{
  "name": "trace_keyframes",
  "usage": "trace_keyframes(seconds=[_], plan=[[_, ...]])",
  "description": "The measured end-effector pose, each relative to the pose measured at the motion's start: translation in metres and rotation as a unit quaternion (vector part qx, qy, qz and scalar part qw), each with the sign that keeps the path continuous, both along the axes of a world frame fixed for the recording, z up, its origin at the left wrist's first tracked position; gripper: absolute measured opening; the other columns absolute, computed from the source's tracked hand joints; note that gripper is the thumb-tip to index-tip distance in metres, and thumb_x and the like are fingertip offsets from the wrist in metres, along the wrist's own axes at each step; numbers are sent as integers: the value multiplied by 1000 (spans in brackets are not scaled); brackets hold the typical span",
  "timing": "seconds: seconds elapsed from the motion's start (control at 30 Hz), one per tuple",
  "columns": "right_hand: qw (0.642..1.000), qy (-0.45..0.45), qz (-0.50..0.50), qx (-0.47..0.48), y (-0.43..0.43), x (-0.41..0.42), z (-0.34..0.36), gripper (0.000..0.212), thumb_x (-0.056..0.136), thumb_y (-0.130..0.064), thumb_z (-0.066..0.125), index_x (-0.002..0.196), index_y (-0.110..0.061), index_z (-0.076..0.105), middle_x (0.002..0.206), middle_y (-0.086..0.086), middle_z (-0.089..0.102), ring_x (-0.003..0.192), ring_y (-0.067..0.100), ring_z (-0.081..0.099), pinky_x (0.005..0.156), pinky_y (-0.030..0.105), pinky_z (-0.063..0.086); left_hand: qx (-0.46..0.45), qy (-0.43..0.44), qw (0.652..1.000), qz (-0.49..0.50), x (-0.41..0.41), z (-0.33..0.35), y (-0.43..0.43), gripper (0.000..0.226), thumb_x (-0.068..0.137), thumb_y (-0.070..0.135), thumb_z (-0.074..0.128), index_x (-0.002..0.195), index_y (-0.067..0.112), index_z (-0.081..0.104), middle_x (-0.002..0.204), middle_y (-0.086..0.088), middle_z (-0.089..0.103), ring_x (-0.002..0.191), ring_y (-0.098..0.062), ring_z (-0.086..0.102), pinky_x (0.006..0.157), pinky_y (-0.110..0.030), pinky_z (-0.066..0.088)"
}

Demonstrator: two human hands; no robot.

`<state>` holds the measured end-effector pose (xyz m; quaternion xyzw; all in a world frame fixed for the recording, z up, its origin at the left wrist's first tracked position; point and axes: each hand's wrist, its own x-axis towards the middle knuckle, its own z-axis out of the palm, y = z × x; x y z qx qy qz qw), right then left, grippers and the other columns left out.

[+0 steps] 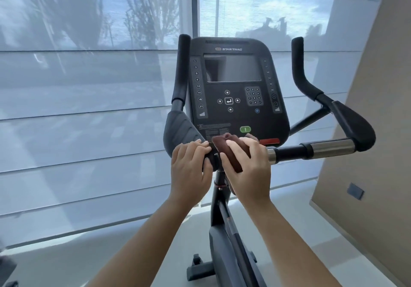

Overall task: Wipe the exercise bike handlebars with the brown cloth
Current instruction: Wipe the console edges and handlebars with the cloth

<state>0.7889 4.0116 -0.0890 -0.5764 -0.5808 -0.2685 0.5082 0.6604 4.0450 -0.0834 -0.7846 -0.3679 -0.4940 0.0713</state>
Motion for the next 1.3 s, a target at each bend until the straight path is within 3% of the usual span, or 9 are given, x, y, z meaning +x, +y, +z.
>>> trace_keyframes(seconds=[0.17,0.43,0.53,0.7,0.8,0.93,1.07,1.3], plan=[[999,-27,-26,-29,3,16,9,26,85,-35,58,99,-16,69,98,10,65,89,31,58,74,41,49,12,27,1000,-1,-4,0,-1,25,82,14,44,90,4,65,93,-9,68,97,-28,62,86,-38,41],[989,106,-83,-63,3,56,13,24,85,-25,62,103,-10,68,108,17,61,93,38,52,83,48,44,30,21,999,17,-3,-3,9,23,79,18,46,84,4,64,87,-9,68,88,-29,63,83,-32,36],[992,75,-73,-65,6,37,15,25,85,-27,61,99,-9,70,105,18,61,88,39,53,84,47,44,40,40,998,23,-4,-4,11,25,81,19,46,84,3,64,89,-10,68,89,-31,63,83,-34,37],[998,-1,-44,-48,6,3,11,22,79,-29,67,94,-14,70,96,15,64,78,35,56,72,40,48,58,42,997,23,-3,-4,10,24,80,18,48,82,2,65,89,-9,70,88,-30,65,81,-34,39],[996,-62,-41,-46,5,25,10,26,83,-35,58,96,-16,69,94,12,64,82,33,58,73,41,49,62,40,997,16,-4,-4,10,24,80,19,48,81,2,65,89,-9,70,88,-29,65,81,-33,39],[997,-6,-70,-42,2,68,8,24,83,-25,61,98,-8,69,97,18,63,90,37,56,74,49,52,78,35,996,23,-4,-6,14,23,81,20,49,81,3,65,90,-7,70,87,-27,65,80,-33,40],[995,37,-86,-29,6,58,7,21,82,-20,65,97,-6,69,101,21,62,92,41,54,77,51,51,97,31,994,33,-2,-7,16,22,80,19,49,78,3,65,88,-6,71,84,-27,65,78,-33,40],[997,-20,-75,-5,11,18,4,20,81,-29,63,93,-14,70,96,13,65,83,34,57,74,41,49,137,8,989,49,3,-10,21,23,81,16,48,74,3,65,85,-7,71,82,-27,67,76,-34,42]])
